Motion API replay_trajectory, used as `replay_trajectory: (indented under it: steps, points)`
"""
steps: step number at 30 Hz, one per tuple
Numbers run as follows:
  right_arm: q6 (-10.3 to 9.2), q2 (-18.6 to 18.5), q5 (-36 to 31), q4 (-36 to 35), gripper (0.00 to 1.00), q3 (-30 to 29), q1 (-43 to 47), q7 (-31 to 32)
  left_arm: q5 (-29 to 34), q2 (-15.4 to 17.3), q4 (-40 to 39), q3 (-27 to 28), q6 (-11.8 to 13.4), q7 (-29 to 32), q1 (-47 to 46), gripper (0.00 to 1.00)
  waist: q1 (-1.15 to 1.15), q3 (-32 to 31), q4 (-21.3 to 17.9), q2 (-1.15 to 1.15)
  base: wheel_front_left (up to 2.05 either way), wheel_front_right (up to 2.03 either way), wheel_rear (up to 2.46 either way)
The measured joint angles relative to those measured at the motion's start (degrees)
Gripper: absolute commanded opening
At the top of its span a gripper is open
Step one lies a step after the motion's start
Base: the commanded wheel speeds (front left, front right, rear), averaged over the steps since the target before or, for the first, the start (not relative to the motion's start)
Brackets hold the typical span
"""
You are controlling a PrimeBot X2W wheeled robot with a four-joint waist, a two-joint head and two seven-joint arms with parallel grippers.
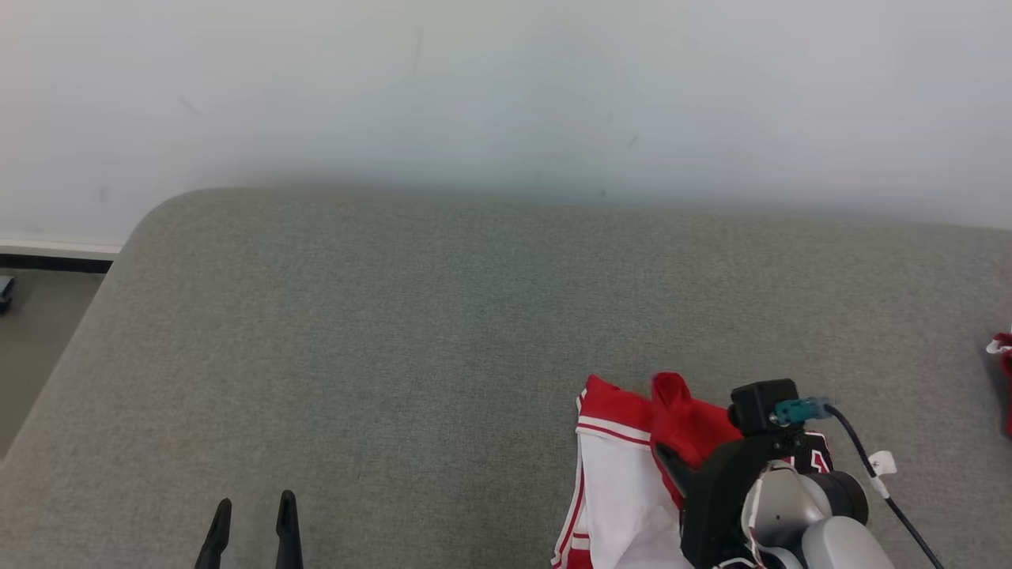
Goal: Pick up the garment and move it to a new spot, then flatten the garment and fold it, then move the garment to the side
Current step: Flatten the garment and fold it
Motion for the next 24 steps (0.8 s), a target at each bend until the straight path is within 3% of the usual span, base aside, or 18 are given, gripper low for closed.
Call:
replay_trajectory:
  steps: [12, 13, 14, 24]
  points:
    - [0.0, 0.0, 4.5, 9.0, 0.0, 6.5, -4.7, -3.5, -0.3, 0.0, 0.1, -0.3, 0.0, 0.0, -0.5, 1.0, 0.0, 1.0, 2.3, 0.0, 0.0, 0.0, 0.0]
    - [0.0, 0.0, 5.3, 9.5, 0.36, 6.7, -4.9, -4.0, -0.3, 0.0, 0.1, -0.3, 0.0, 0.0, -0.5, 1.0, 0.0, 1.0, 2.4, 0.0, 0.0, 0.0, 0.0]
    - [0.0, 0.0, 6.1, 9.9, 1.0, 6.9, -5.0, -4.5, -0.3, 0.0, 0.1, -0.3, 0.0, 0.0, -0.5, 1.0, 0.0, 1.0, 2.5, 0.0, 0.0, 0.0, 0.0]
    - [0.0, 0.1, 10.4, 6.7, 1.0, 6.6, -6.6, -9.5, -0.3, 0.0, 0.0, 0.9, 0.0, 0.0, -0.3, 1.0, 0.0, 0.7, 1.7, 0.0, 0.0, 0.0, 0.0]
